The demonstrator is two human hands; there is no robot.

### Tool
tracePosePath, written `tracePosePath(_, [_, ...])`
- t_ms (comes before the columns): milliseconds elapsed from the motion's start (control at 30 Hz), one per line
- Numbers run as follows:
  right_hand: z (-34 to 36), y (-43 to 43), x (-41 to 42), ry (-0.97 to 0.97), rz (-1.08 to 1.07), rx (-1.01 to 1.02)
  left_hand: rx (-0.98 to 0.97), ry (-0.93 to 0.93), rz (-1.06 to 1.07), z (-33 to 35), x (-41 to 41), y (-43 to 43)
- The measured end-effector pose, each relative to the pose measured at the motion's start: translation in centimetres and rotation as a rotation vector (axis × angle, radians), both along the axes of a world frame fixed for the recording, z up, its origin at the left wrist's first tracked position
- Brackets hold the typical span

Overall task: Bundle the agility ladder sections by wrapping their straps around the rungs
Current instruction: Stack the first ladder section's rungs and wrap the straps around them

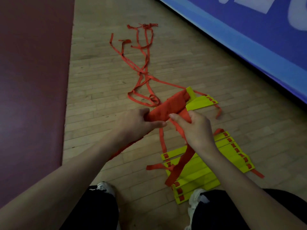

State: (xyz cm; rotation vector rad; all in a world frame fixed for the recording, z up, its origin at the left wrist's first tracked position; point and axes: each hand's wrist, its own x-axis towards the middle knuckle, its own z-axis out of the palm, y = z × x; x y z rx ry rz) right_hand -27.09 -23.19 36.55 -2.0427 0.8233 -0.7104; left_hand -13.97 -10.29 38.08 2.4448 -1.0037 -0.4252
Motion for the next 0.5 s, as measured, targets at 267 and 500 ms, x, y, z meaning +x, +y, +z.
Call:
tracePosePath(267, [0.2,-0.4,0.5,-0.051,-0.051,0.204,0.058,-0.397,-0.112,-1.0,-2.7,-0.4])
tracePosePath(500, [-0.9,-0.4,0.2,0.015,-0.126,0.241,0.175,-0.612,-0.244,-1.6,-5.4,-0.8])
